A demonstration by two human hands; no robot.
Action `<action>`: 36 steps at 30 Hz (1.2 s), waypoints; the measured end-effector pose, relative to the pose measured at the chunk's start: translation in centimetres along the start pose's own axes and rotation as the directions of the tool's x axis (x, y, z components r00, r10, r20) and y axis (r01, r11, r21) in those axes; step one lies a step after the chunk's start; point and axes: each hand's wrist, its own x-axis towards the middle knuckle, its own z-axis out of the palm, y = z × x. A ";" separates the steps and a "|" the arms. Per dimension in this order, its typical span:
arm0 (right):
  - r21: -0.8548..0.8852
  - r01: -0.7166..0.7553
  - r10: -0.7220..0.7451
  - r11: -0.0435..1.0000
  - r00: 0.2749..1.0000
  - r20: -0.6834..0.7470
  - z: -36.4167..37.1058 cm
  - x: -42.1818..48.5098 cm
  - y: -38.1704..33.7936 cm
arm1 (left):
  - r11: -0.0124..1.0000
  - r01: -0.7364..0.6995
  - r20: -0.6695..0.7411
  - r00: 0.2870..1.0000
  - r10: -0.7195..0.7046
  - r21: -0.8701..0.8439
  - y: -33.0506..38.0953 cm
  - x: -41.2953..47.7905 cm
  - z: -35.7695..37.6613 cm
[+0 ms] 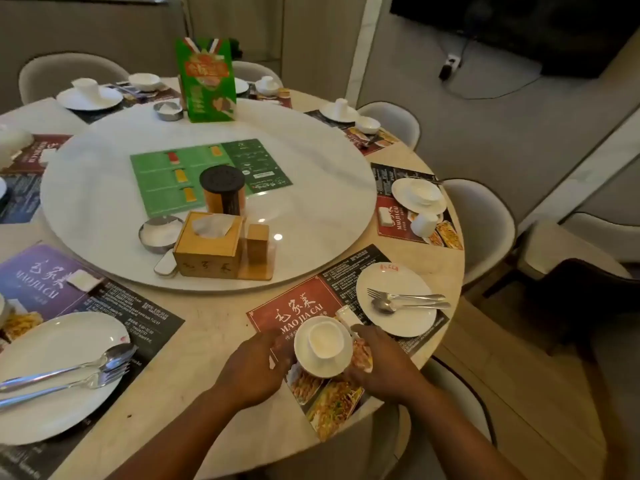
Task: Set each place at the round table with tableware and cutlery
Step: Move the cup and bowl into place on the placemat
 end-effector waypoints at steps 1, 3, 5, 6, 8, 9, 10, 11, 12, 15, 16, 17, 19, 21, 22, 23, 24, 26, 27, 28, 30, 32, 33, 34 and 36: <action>-0.027 0.080 -0.079 0.996 0.997 0.026 0.1 0.6 0.1 | 1.000 -0.001 -0.008 1.000 0.001 -0.018 0.0 0.1 0.4; -0.130 0.206 -0.198 0.970 0.978 0.070 0.1 1.7 0.1 | 0.999 0.020 -0.040 0.999 -0.021 -0.035 0.3 0.0 1.2; -0.225 0.319 -0.308 0.921 0.948 0.084 0.4 3.1 0.8 | 0.998 0.055 -0.071 0.996 -0.055 -0.007 0.3 -0.1 2.2; -0.250 0.370 -0.362 0.895 0.929 0.081 0.6 3.7 1.1 | 0.997 0.082 -0.090 0.993 -0.082 -0.002 0.3 0.0 2.7; -0.251 0.433 -0.416 0.866 0.902 0.118 0.9 5.1 2.1 | 0.992 0.126 -0.130 0.983 -0.127 -0.015 0.6 0.1 3.6; -0.232 0.451 -0.428 0.862 0.892 0.145 1.0 5.7 2.5 | 0.989 0.142 -0.158 0.977 -0.146 -0.037 1.0 0.2 4.1; -0.217 0.475 -0.445 0.853 0.878 0.174 1.2 6.3 3.0 | 0.984 0.165 -0.175 0.969 -0.174 -0.067 1.6 0.2 4.6; -0.209 0.498 -0.459 0.841 0.863 0.210 1.2 6.7 3.3 | 0.977 0.183 -0.200 0.959 -0.201 -0.106 2.3 0.2 5.1; -0.205 0.526 -0.483 0.825 0.846 0.227 1.5 7.2 3.6 | 0.971 0.205 -0.219 0.948 -0.228 -0.126 3.1 0.2 5.6; -0.196 0.593 -0.549 0.781 0.802 0.237 1.7 7.9 3.9 | 0.956 0.266 -0.302 0.907 -0.293 -0.127 5.0 0.0 7.1; -0.185 0.611 -0.571 0.770 0.788 0.228 1.7 8.2 4.1 | 0.947 0.295 -0.321 0.891 -0.321 -0.127 5.4 -0.1 7.5; -0.181 0.626 -0.586 0.758 0.777 0.231 1.7 8.5 4.1 | 0.940 0.318 -0.337 0.877 -0.342 -0.127 5.7 -0.1 8.1; -0.167 0.644 -0.603 0.746 0.761 0.239 1.7 9.0 4.2 | 0.924 0.359 -0.347 0.856 -0.383 -0.132 6.2 -0.1 8.8; -0.143 0.656 -0.616 0.741 0.749 0.244 2.1 9.4 4.3 | 0.915 0.381 -0.366 0.839 -0.402 -0.131 6.4 0.1 9.1; -0.129 0.664 -0.625 0.737 0.741 0.246 2.3 9.5 4.2 | 0.909 0.389 -0.377 0.827 -0.417 -0.152 6.4 0.3 9.1; -0.113 0.671 -0.633 0.733 0.733 0.247 2.4 9.8 4.2 | 0.903 0.394 -0.389 0.815 -0.428 -0.169 6.4 0.6 9.1; -0.091 0.678 -0.645 0.729 0.726 0.239 2.5 10.1 4.0 | 0.895 0.409 -0.393 0.805 -0.445 -0.175 6.5 0.8 8.9; -0.060 0.688 -0.662 0.723 0.715 0.223 2.5 11.1 3.4 | 0.892 0.423 -0.426 0.786 -0.448 -0.157 6.1 1.5 8.4; -0.053 0.692 -0.668 0.720 0.711 0.220 2.4 11.8 2.9 | 0.893 0.425 -0.440 0.780 -0.445 -0.149 5.6 2.0 8.1; -0.048 0.694 -0.670 0.718 0.709 0.221 2.4 12.5 2.3 | 0.889 0.430 -0.445 0.773 -0.452 -0.156 5.2 2.4 7.7; -0.047 0.692 -0.666 0.720 0.709 0.233 2.4 13.8 1.0 | 0.889 0.424 -0.465 0.761 -0.453 -0.172 4.2 3.2 6.9; -0.067 0.698 -0.669 0.713 0.706 0.230 2.6 15.0 -0.2 | 0.891 0.413 -0.484 0.750 -0.451 -0.190 3.4 3.9 6.1; -0.076 0.696 -0.667 0.714 0.709 0.227 2.8 15.6 -0.6 | 0.889 0.412 -0.490 0.743 -0.455 -0.200 3.0 4.2 5.7; -0.085 0.694 -0.664 0.715 0.712 0.227 2.9 16.1 -1.1 | 0.884 0.417 -0.491 0.737 -0.464 -0.209 2.7 4.5 5.4; -0.100 0.682 -0.647 0.725 0.723 0.242 3.4 16.7 -1.8 | 0.876 0.427 -0.487 0.730 -0.480 -0.223 1.9 4.9 4.9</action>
